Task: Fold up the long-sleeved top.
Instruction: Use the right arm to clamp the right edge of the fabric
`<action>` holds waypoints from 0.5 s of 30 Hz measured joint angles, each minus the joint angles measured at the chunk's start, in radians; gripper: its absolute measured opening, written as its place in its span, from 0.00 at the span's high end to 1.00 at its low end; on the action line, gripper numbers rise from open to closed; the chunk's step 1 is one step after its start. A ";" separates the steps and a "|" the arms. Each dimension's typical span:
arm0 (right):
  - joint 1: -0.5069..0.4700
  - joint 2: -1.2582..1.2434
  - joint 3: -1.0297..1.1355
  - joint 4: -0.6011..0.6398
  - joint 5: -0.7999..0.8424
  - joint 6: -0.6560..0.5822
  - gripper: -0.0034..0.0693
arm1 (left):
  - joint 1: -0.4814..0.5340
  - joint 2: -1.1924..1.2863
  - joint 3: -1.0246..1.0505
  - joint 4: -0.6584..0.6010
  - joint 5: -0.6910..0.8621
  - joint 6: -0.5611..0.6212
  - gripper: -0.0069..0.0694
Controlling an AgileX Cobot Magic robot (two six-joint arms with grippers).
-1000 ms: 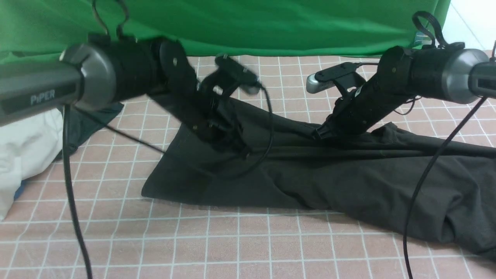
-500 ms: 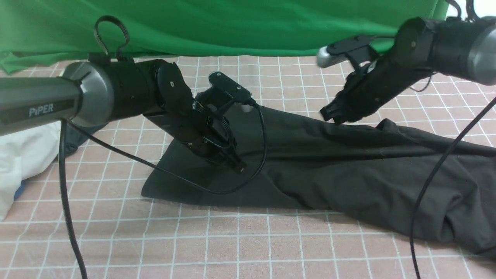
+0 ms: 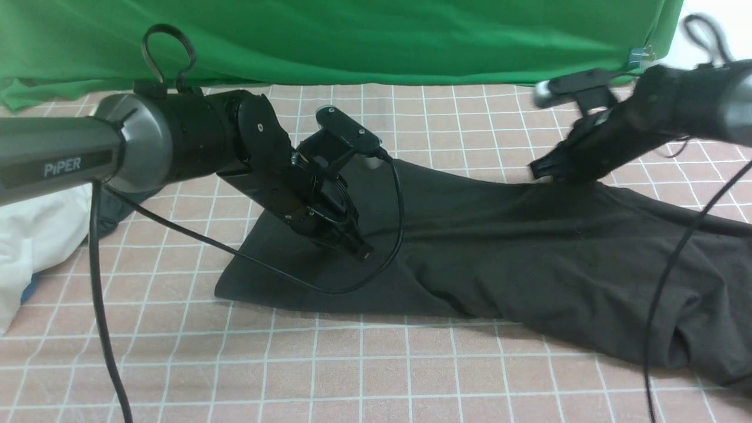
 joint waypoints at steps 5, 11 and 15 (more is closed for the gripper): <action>-0.015 -0.147 0.023 -0.002 0.205 0.002 0.86 | 0.000 -0.038 0.000 0.012 0.052 0.004 0.89; -0.015 -0.501 0.364 -0.026 0.333 0.148 0.81 | 0.000 -0.124 0.000 0.016 0.070 -0.010 0.89; -0.015 -0.671 0.574 -0.148 0.330 0.346 0.63 | 0.000 -0.125 0.000 0.017 0.002 -0.013 0.89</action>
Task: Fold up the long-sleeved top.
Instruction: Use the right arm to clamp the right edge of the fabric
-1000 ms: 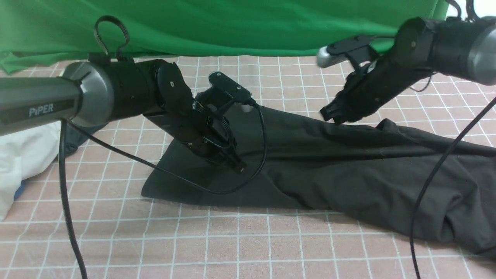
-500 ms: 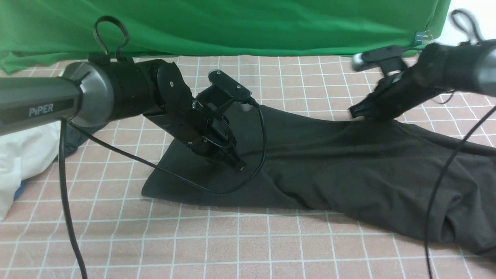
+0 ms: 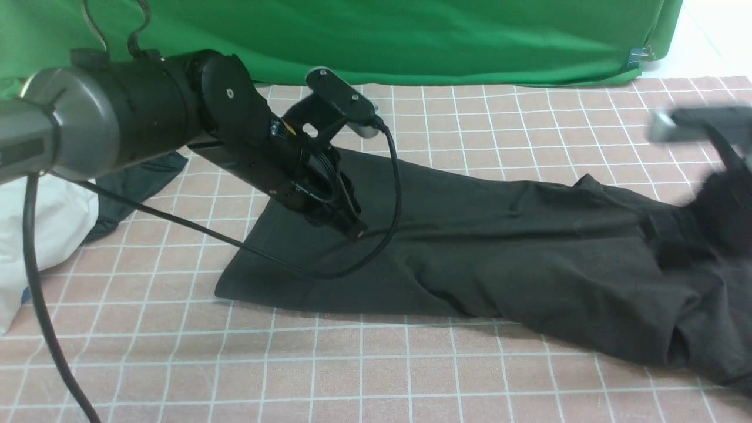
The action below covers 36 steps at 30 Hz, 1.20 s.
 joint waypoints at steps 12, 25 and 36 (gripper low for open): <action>-0.296 -0.090 0.343 -0.107 -0.224 0.381 0.10 | 0.000 0.032 0.000 0.004 -0.128 -0.004 0.89; -0.348 0.080 0.333 0.003 -0.297 0.259 0.15 | 0.000 0.032 0.000 -0.002 -0.125 -0.002 0.89; -0.363 0.088 0.324 0.071 -0.312 0.021 0.81 | 0.000 0.032 0.000 -0.002 -0.119 0.001 0.89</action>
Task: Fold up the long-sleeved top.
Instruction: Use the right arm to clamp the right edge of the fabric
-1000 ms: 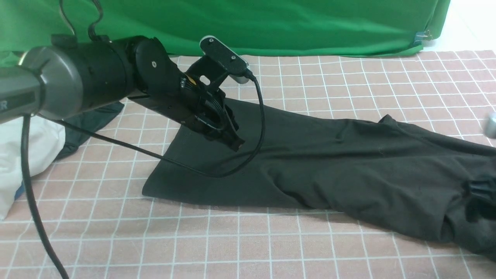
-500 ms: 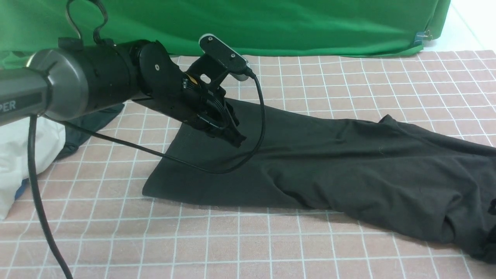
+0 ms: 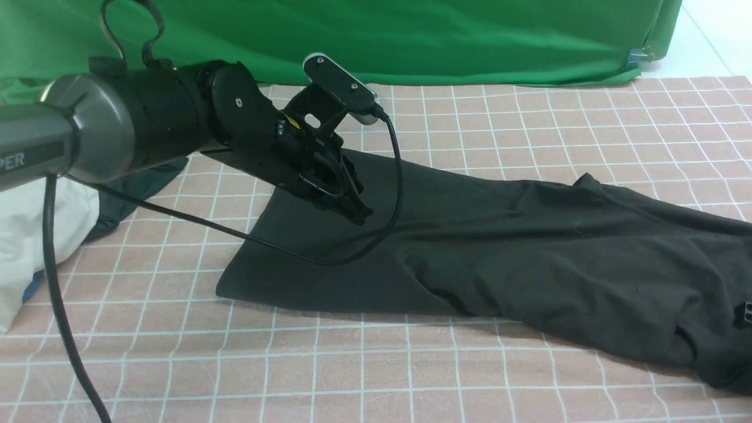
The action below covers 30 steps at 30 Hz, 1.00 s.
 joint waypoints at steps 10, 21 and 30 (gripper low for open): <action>0.012 -0.153 0.019 -0.088 0.055 -0.008 0.88 | 0.004 0.000 0.000 0.004 -0.001 0.019 0.89; 0.012 -0.200 0.019 -0.272 0.088 0.107 0.86 | 0.032 0.000 0.000 -0.018 0.057 0.016 0.89; 0.012 -0.201 0.014 -0.322 0.071 0.107 0.80 | -0.016 -0.082 0.101 0.005 0.251 -0.236 0.89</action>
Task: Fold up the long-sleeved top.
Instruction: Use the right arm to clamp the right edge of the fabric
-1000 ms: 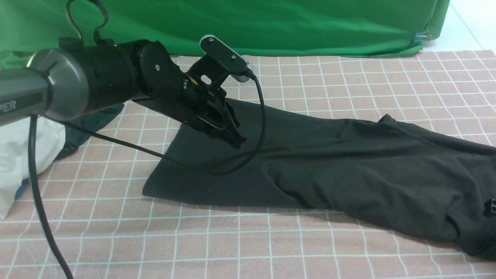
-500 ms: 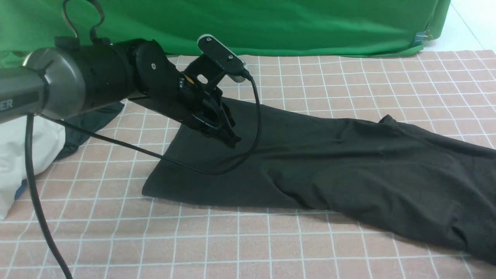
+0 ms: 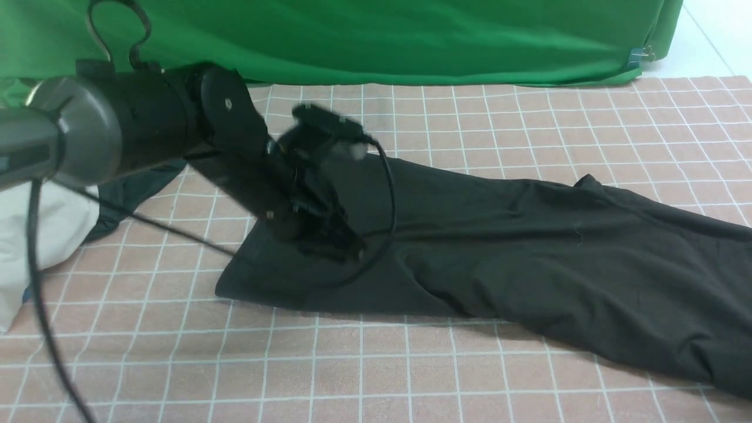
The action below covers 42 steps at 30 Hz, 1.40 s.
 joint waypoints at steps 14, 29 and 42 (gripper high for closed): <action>-0.015 0.002 -0.097 0.021 0.071 -0.023 0.79 | 0.039 0.031 0.182 0.127 -0.330 -0.096 0.89; -0.020 0.038 -0.125 -0.002 0.125 -0.017 0.77 | 0.079 0.048 0.130 0.132 -0.316 -0.097 0.89; -0.023 0.122 -0.125 -0.042 0.017 0.207 0.20 | 0.079 0.049 0.060 0.134 -0.299 -0.096 0.89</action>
